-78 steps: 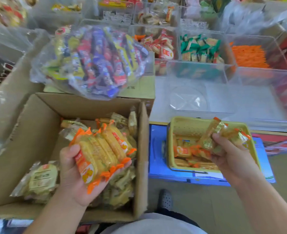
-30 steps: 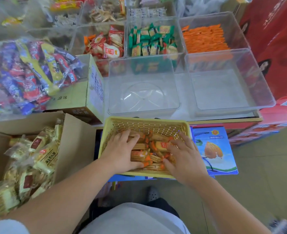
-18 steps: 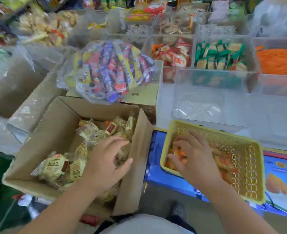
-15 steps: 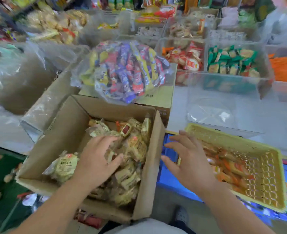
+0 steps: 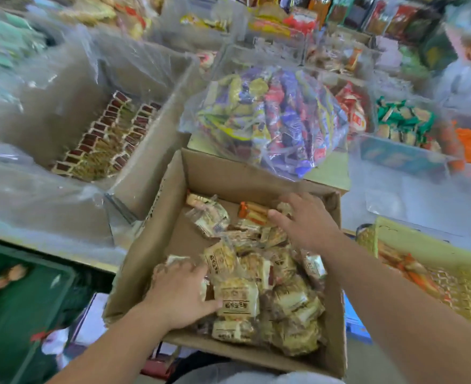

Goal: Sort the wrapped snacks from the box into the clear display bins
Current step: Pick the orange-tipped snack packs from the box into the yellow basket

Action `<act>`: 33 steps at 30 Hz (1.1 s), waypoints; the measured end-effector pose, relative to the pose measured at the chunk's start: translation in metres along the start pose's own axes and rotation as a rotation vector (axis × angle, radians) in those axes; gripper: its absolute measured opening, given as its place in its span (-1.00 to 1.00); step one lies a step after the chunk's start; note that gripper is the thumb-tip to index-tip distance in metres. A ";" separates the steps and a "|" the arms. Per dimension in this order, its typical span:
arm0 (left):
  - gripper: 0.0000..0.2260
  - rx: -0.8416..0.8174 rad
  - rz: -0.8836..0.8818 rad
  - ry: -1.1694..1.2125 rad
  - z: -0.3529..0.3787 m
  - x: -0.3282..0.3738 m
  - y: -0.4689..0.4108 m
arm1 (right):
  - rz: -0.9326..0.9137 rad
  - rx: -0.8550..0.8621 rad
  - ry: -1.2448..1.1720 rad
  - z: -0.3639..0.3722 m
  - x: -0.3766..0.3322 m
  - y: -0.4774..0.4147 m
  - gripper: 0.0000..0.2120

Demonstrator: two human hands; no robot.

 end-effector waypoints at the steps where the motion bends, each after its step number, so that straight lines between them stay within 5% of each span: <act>1: -0.08 -0.011 0.006 0.007 -0.001 0.000 0.000 | 0.049 -0.047 0.047 0.004 -0.001 -0.012 -0.38; 8: -0.15 0.020 0.039 0.267 -0.019 0.000 0.005 | 0.282 -0.241 0.139 0.049 -0.008 -0.032 -0.30; 13: -0.28 0.185 0.099 0.469 -0.062 0.011 -0.018 | 0.178 -0.178 -0.057 0.053 -0.020 -0.020 -0.06; 19: -0.45 0.261 0.131 0.552 -0.106 0.034 -0.093 | -0.092 -0.241 -0.047 0.052 -0.059 0.002 -0.28; 23: -0.53 0.166 0.206 0.486 -0.109 0.058 -0.132 | -0.314 -0.337 -0.109 0.069 -0.110 0.039 -0.39; 27: -0.41 -0.117 0.196 0.182 -0.086 0.069 -0.151 | -0.486 -0.363 -0.220 0.070 -0.136 0.061 -0.40; 30: -0.36 -0.312 0.187 0.016 -0.066 0.063 -0.147 | -0.422 -0.330 -0.237 0.048 -0.124 0.055 -0.56; 33: -0.56 -0.298 0.243 0.044 -0.063 0.052 -0.132 | -0.221 -0.145 -0.345 0.016 -0.092 0.033 -0.71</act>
Point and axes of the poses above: each hand's wrist, its own y-axis away from the middle knuckle, its own z-axis out of the palm, x = y × z, the point moved 3 cm from there along -y, towards the middle knuckle, and after that the axes turned 8 degrees about y, right-handed, at the moved point
